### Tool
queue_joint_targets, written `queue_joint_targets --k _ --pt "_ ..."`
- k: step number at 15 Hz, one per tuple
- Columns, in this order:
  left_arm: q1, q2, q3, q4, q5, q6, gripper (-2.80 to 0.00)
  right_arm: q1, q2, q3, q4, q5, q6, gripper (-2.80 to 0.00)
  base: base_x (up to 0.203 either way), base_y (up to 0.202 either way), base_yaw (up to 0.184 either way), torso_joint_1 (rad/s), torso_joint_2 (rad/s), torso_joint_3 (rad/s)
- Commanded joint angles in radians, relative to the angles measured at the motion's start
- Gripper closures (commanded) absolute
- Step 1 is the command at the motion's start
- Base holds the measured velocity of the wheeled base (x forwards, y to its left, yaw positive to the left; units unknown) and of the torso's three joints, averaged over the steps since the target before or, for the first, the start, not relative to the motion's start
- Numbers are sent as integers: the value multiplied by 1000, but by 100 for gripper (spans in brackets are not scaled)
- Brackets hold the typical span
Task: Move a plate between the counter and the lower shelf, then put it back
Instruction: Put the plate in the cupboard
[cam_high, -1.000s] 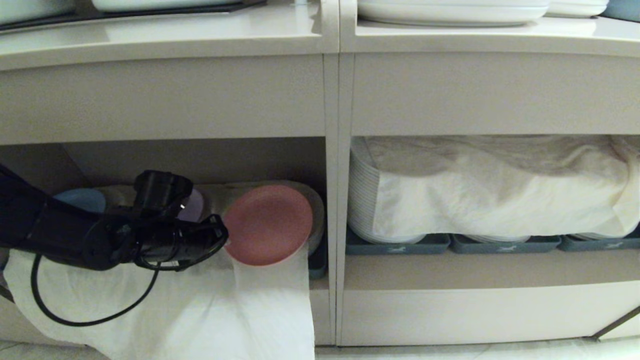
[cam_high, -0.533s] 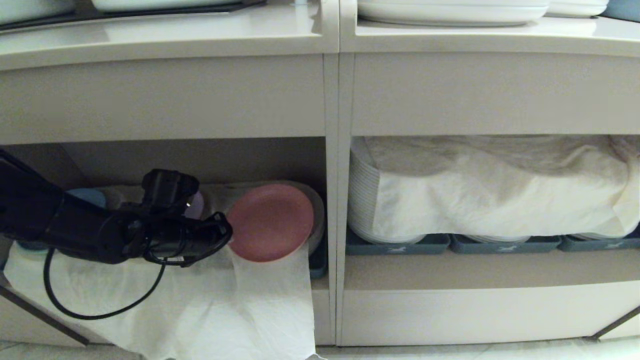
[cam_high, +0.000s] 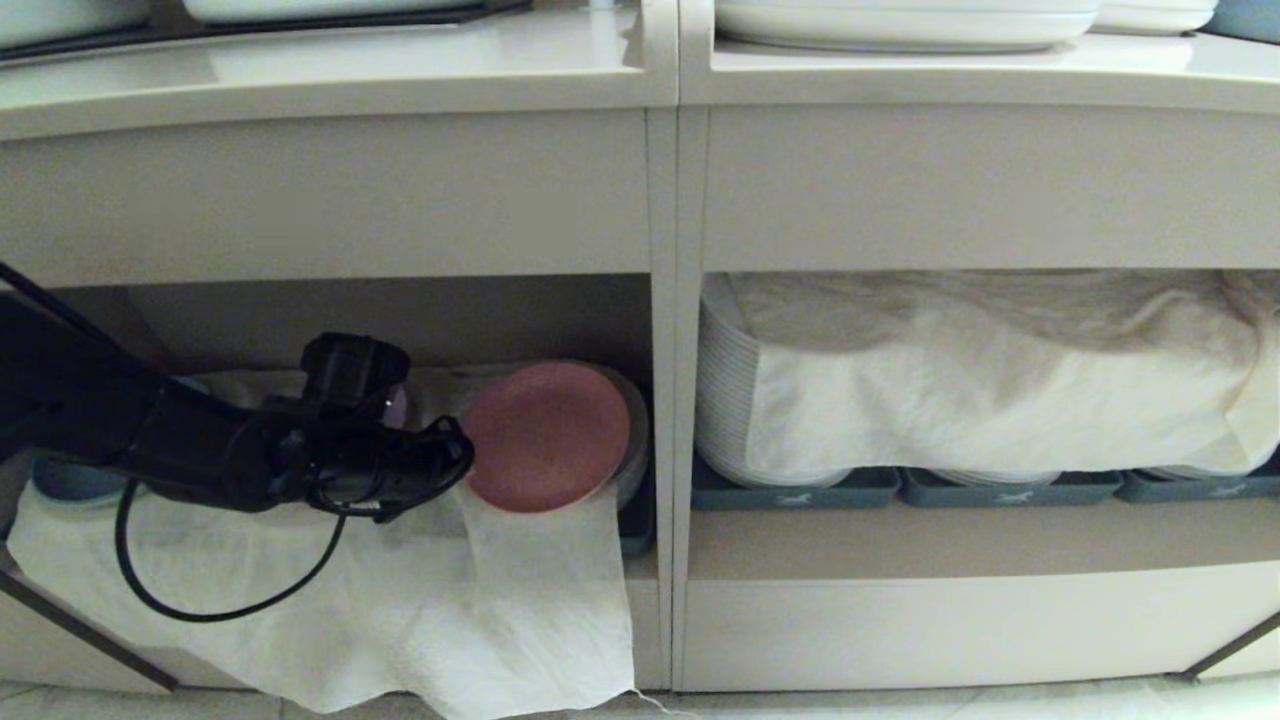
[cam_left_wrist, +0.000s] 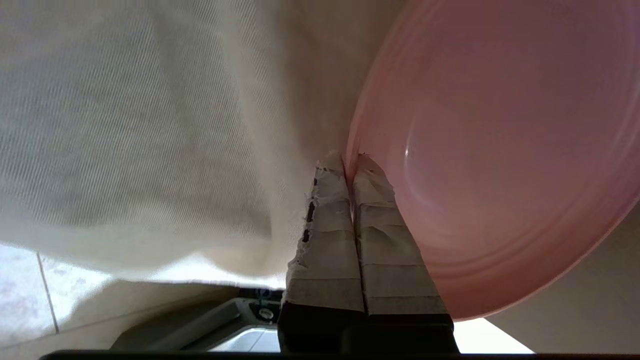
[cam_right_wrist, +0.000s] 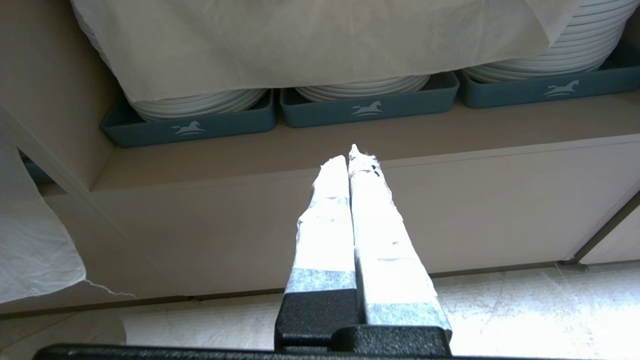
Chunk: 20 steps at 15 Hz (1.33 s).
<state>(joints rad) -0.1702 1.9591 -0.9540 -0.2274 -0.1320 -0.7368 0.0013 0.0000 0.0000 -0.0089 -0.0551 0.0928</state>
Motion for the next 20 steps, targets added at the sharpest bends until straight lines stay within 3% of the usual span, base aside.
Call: queue_joint_targets --k 1,20 --pt "0 17 -16 -3 0 -15 0 0 0 0 0 0 1 0 0 0 0 0 0 0" --pt "3 27 -46 -4 5 -24 0 0 0 0 0 0 1 0 0 0 0 0 0 0"
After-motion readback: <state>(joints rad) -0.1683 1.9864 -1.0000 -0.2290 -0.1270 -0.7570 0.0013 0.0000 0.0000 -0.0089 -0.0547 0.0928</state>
